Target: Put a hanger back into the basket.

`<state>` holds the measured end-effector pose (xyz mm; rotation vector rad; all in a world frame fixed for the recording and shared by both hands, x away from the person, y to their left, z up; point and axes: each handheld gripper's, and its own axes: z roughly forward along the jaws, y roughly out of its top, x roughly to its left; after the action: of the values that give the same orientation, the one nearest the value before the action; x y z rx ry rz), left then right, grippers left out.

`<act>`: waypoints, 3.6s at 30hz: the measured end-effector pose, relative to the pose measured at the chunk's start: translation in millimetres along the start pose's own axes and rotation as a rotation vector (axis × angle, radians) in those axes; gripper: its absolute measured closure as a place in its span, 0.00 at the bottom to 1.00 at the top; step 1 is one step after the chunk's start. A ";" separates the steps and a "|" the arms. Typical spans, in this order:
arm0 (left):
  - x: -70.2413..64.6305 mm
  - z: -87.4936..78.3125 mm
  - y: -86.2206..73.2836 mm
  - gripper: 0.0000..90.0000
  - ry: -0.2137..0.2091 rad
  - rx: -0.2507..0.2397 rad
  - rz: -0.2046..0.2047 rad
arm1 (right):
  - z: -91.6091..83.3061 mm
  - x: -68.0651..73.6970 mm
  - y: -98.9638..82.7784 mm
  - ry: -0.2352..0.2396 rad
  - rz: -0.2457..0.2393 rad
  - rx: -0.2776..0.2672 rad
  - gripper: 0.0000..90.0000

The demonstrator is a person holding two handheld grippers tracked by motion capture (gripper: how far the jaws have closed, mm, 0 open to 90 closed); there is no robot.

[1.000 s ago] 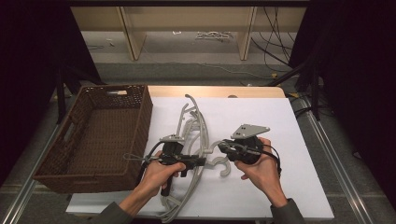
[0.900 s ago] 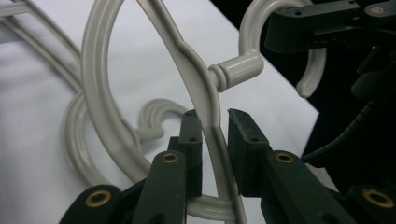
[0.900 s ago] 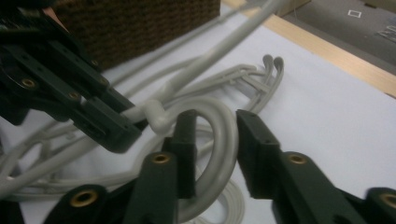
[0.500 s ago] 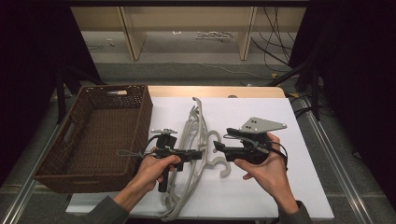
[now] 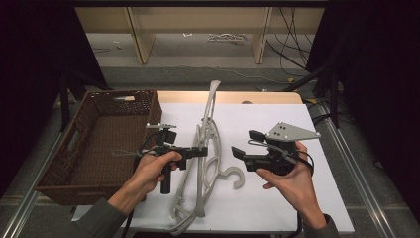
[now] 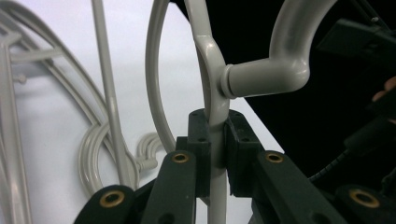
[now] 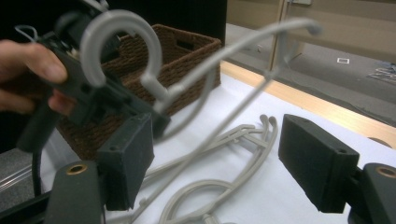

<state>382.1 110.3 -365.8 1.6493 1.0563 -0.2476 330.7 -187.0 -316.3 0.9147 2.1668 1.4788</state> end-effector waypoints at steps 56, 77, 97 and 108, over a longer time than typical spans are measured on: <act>-0.6 -182.7 93.1 0.92 0.244 -0.146 0.176 | 11.7 -19.9 -84.4 -0.021 0.040 0.065 0.25; 65.1 -218.5 63.9 0.92 0.377 -0.110 0.212 | 11.6 -20.9 -90.1 -0.018 0.046 0.083 0.25; 118.5 -221.3 24.6 0.92 0.406 0.018 0.228 | 12.6 -21.5 -93.1 -0.017 0.042 0.079 0.25; 129.6 -214.6 11.4 0.92 0.405 0.087 0.219 | 12.8 -20.8 -95.4 -0.017 0.045 0.081 0.24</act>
<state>391.3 361.0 -361.3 1.9269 1.1607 0.1966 324.3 -215.6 -410.3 1.0065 2.2222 1.4070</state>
